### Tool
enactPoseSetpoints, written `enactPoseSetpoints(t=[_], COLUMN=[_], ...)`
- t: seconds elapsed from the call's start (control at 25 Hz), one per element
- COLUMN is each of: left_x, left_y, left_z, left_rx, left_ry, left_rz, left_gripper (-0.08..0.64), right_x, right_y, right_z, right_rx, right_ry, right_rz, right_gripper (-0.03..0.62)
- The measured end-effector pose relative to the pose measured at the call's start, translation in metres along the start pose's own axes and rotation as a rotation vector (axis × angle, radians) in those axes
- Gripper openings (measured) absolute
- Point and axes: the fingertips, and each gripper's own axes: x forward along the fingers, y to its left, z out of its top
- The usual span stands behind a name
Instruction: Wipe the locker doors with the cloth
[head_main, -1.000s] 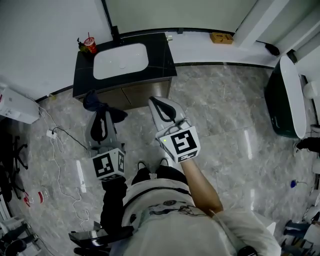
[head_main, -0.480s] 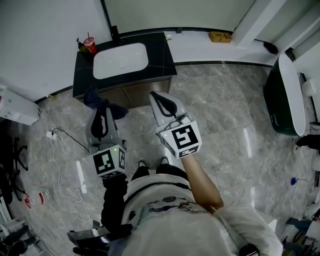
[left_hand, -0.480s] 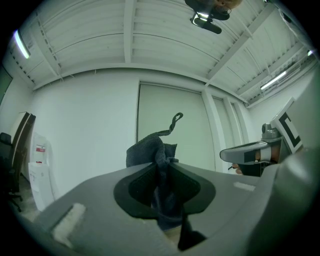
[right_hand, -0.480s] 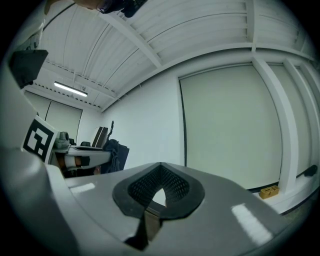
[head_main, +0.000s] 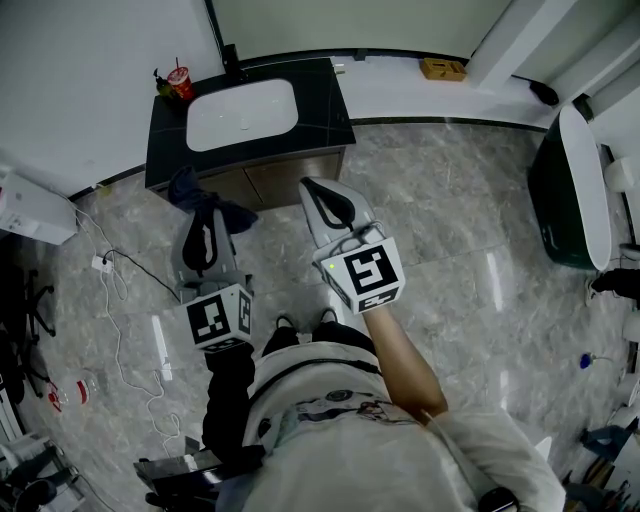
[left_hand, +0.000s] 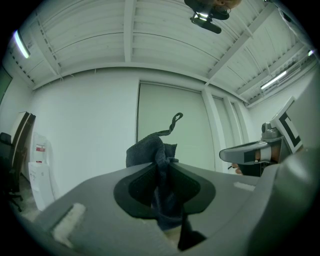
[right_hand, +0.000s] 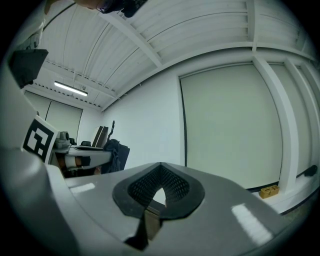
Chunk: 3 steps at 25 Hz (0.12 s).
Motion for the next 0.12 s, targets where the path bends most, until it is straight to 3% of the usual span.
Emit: enactPoseSetpoints(t=[0.12], left_x=[0.0010], left_y=[-0.0022], left_z=[-0.0010], left_rx=[-0.003], left_ry=[0.001], left_rz=[-0.002], left_gripper=[0.069], right_x=[-0.0010], right_y=[-0.0017], right_z=[-0.0020], right_rx=[0.000], right_ry=[0.003], right_rz=[0.000], right_gripper=[0.003])
